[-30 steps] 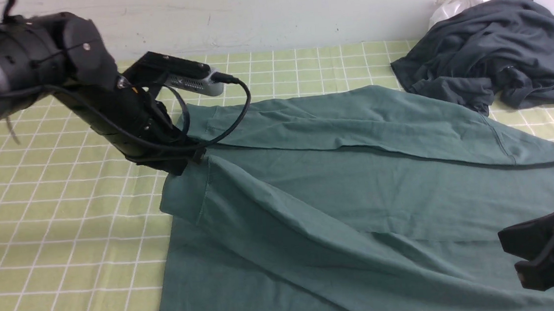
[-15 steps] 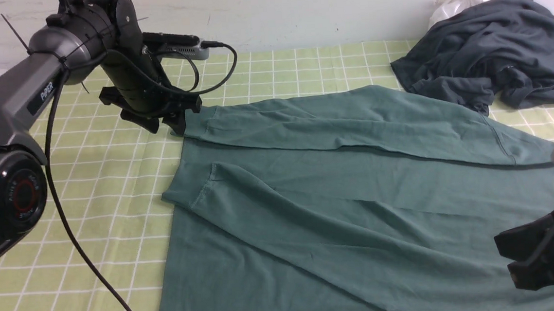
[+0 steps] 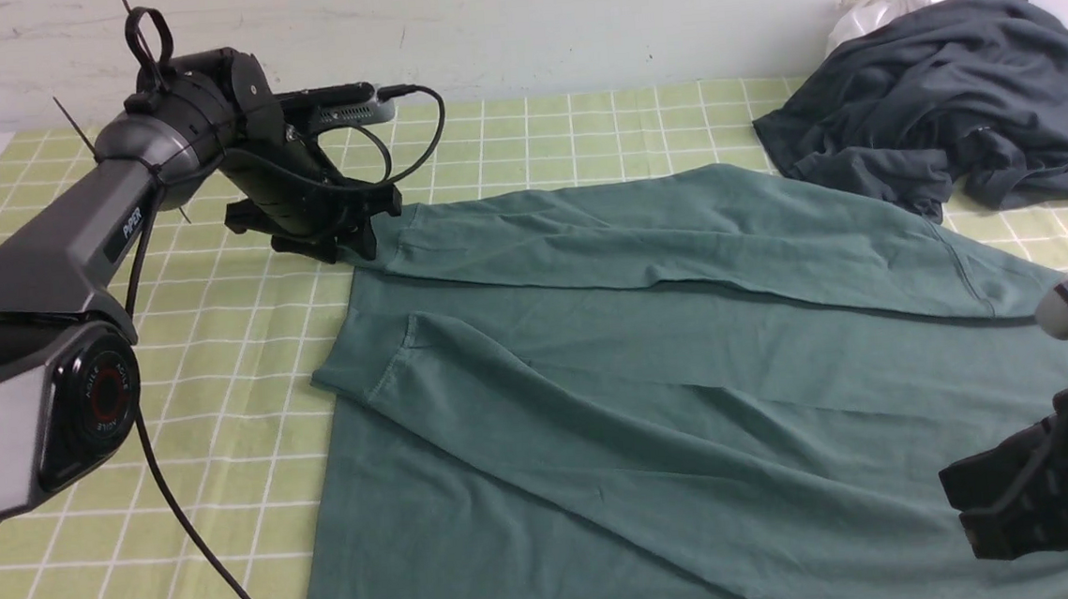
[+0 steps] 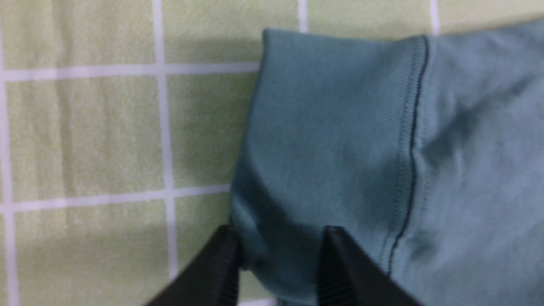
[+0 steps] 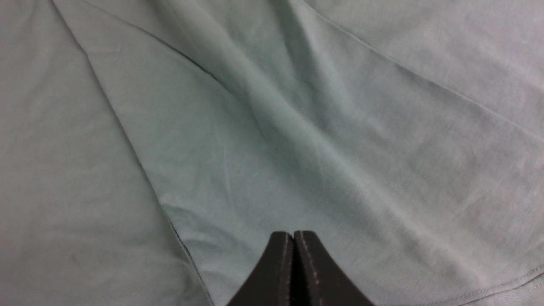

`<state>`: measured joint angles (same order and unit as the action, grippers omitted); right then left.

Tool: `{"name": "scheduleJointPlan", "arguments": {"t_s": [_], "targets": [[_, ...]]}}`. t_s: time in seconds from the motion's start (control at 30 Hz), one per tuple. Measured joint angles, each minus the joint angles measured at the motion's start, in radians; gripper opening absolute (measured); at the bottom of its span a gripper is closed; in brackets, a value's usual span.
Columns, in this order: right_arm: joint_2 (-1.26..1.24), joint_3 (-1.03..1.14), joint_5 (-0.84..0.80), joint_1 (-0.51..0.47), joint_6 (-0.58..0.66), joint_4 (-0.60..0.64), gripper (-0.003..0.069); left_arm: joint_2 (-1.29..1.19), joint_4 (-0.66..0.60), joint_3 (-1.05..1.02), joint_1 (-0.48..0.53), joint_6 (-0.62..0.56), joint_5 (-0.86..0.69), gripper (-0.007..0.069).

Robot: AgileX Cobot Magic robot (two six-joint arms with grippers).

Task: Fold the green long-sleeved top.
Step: Use the left arm to clamp the cuff farthest from it

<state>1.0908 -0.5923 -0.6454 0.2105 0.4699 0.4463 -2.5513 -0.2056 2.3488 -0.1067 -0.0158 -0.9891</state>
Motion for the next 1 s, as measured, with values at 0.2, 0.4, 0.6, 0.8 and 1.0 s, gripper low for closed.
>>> {"name": "scheduleJointPlan", "arguments": {"t_s": [0.2,0.4,0.6,0.8,1.0], "targets": [[0.000,0.000,0.000,0.000,0.000,0.003,-0.0010,0.040,-0.015,0.000,0.001,-0.017,-0.040,0.0004],[0.000,0.000,-0.006,0.000,0.000,0.006,-0.0010,0.185,-0.002,-0.006,-0.004,-0.058,-0.224,-0.0004],[-0.009,0.000,-0.032,0.000,0.000,0.007,-0.0010,0.416,0.021,-0.233,-0.035,-0.129,-0.241,-0.0004],[-0.027,0.000,-0.046,0.000,0.000,0.027,-0.0010,0.484,0.042,-0.400,-0.040,-0.159,-0.192,0.0002],[-0.030,0.000,-0.043,0.000,0.023,0.060,-0.0010,0.347,0.061,-0.378,-0.038,-0.210,0.057,0.0182]]}}
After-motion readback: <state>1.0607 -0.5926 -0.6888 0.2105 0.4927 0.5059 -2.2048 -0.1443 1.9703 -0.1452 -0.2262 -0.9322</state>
